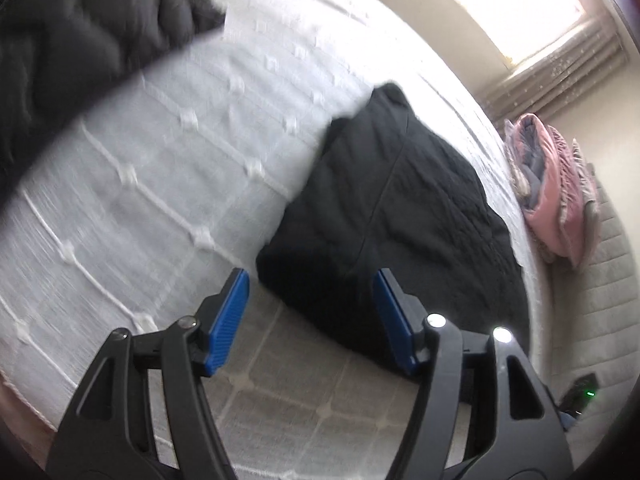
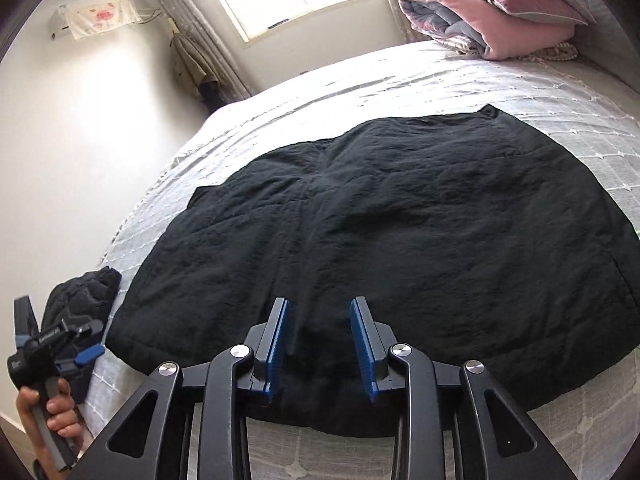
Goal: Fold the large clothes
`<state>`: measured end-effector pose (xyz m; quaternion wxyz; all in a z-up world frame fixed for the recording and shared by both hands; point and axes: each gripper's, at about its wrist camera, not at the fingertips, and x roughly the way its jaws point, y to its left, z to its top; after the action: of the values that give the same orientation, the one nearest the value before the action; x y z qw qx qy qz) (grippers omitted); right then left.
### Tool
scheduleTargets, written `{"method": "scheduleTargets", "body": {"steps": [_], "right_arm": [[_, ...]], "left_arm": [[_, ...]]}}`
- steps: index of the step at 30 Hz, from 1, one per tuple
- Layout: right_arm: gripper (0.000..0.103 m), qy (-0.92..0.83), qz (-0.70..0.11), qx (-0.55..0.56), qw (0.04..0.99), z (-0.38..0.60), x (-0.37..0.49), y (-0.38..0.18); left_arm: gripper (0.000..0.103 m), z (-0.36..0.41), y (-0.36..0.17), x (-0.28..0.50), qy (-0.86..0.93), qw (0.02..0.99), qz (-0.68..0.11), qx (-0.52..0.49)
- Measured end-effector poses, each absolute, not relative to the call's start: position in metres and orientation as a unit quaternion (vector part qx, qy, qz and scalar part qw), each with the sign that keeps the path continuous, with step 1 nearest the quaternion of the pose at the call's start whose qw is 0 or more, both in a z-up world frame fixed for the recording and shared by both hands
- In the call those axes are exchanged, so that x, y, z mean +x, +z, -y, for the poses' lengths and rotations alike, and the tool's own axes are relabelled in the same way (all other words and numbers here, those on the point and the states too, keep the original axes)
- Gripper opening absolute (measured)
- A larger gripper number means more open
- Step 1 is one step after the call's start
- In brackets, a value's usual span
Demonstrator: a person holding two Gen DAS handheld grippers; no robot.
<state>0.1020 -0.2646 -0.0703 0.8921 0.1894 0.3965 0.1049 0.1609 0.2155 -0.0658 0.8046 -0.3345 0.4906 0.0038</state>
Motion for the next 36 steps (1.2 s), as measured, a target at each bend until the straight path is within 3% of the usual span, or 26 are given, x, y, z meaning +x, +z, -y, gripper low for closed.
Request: {"method": "scheduleTargets", "body": {"steps": [4, 10, 17, 19, 20, 21, 27, 31, 36], "right_arm": [[0.033, 0.099, -0.398, 0.195, 0.891, 0.265, 0.105, -0.073], [0.034, 0.090, -0.399, 0.206, 0.889, 0.269, 0.106, -0.075], [0.034, 0.078, -0.399, 0.205, 0.890, 0.274, 0.107, -0.078], [0.025, 0.103, -0.398, 0.216, 0.886, 0.270, 0.108, -0.079], [0.011, 0.119, -0.394, 0.217, 0.885, 0.266, 0.108, -0.077], [0.010, 0.129, -0.388, 0.210, 0.888, 0.261, 0.107, -0.076], [0.006, 0.166, -0.380, 0.147, 0.898, 0.218, 0.112, -0.073], [0.006, 0.144, -0.445, 0.135, 0.874, 0.201, 0.134, -0.104], [0.004, 0.134, -0.459, 0.143, 0.867, 0.200, 0.140, -0.113]], "left_arm": [[0.065, -0.212, -0.090, 0.164, -0.089, 0.742, -0.506, -0.430], [0.065, -0.183, -0.105, 0.180, -0.059, 0.739, -0.531, -0.411], [0.066, -0.179, -0.107, 0.192, -0.009, 0.744, -0.505, -0.438], [0.065, -0.181, -0.108, 0.189, 0.011, 0.740, -0.488, -0.463], [0.064, -0.180, -0.106, 0.188, 0.018, 0.741, -0.482, -0.467], [0.062, -0.180, -0.106, 0.186, 0.022, 0.745, -0.479, -0.464], [0.054, -0.169, -0.094, 0.188, 0.047, 0.776, -0.469, -0.419], [0.054, -0.167, -0.100, 0.199, 0.050, 0.776, -0.472, -0.416], [0.057, -0.173, -0.110, 0.206, 0.046, 0.760, -0.471, -0.445]]}}
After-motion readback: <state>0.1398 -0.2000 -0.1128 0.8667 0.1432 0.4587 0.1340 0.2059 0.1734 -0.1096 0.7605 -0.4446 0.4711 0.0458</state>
